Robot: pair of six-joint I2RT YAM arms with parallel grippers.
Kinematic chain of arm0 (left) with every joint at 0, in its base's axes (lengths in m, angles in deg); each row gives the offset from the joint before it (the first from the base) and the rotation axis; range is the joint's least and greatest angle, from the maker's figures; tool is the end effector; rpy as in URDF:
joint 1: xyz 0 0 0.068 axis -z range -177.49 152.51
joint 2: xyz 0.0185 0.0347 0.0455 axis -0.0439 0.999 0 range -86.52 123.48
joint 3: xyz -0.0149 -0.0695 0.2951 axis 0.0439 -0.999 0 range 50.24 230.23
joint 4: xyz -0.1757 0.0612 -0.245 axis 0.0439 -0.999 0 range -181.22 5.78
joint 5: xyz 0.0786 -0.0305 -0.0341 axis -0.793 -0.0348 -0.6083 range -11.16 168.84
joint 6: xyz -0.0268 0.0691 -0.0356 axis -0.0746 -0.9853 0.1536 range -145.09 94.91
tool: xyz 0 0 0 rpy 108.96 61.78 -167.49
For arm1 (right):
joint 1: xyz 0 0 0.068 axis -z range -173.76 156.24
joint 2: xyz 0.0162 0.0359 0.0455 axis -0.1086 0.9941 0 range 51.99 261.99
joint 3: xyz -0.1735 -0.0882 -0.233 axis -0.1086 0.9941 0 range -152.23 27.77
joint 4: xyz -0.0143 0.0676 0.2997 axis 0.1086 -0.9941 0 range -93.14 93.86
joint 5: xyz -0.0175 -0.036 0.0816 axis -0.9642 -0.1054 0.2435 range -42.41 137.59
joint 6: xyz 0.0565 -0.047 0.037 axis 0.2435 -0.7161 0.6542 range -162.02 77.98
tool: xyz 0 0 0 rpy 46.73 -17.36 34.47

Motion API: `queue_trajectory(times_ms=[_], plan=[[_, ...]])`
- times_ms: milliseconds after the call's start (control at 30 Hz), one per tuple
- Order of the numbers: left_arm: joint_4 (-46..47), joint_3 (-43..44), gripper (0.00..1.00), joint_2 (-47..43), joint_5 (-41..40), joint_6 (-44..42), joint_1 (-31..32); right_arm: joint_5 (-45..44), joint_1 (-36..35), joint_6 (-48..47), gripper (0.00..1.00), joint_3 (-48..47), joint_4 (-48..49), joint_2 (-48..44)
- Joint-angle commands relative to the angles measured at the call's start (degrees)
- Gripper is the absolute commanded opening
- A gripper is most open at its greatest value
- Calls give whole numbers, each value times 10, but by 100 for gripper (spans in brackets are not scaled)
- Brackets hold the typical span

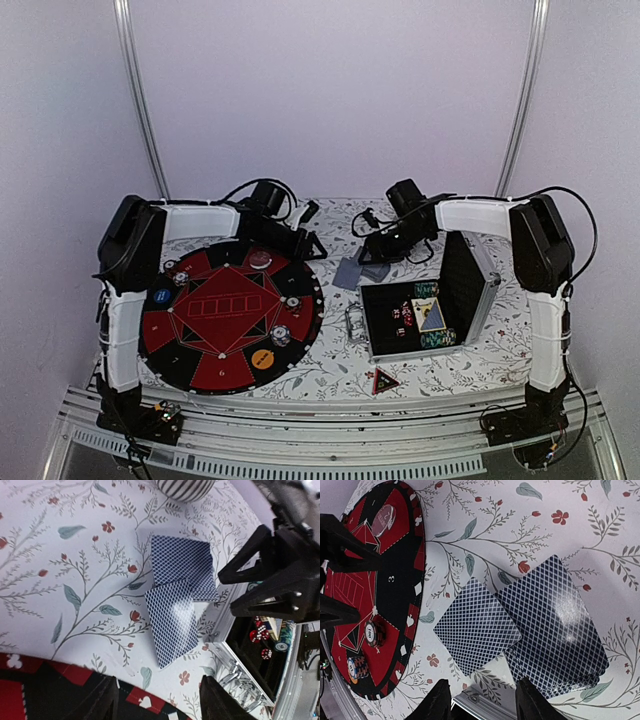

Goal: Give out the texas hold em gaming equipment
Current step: Pick up the poker card from the center of the board.

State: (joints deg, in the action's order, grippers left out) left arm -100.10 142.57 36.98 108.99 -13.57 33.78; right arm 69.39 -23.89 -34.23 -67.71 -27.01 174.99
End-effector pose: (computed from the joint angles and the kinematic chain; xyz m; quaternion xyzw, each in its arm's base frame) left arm 0.4586 -0.3204 0.1599 0.2478 0.8689 -0.3543 0.2409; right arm 0.4562 0.2954 0.1595 -0.2335 0.9169 0.2590 0.1939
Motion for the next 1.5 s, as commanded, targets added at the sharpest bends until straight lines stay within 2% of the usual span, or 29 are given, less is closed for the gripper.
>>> queue_trajectory(times_ms=[0, 167, 333, 633, 967, 1067, 1167, 1300, 1467], plan=[[-15, 70, 59, 62, 17, 12, 29, 13, -5, 40, 45, 31, 58, -29], [-39, 152, 61, 130, 30, 7, 34, 19, -6, 47, 43, 32, 64, -19], [-103, 232, 60, 196, 36, -5, 35, 25, -5, 50, 43, 32, 67, -18], [-113, 250, 58, 227, 27, -14, 34, 25, -5, 46, 43, 38, 67, -22], [-87, 259, 34, 235, 82, -31, 34, 17, -5, 40, 42, 45, 67, -31], [-77, 261, 21, 239, 88, -28, 34, 19, -5, 40, 42, 45, 66, -31], [-79, 261, 0, 245, 91, -28, 34, 19, -5, 39, 42, 49, 66, -35], [-70, 242, 0, 231, 91, -23, 30, 17, -5, 38, 42, 54, 65, -45], [-24, 174, 0, 163, 79, -15, 20, 26, -5, 36, 42, 54, 64, -64]])
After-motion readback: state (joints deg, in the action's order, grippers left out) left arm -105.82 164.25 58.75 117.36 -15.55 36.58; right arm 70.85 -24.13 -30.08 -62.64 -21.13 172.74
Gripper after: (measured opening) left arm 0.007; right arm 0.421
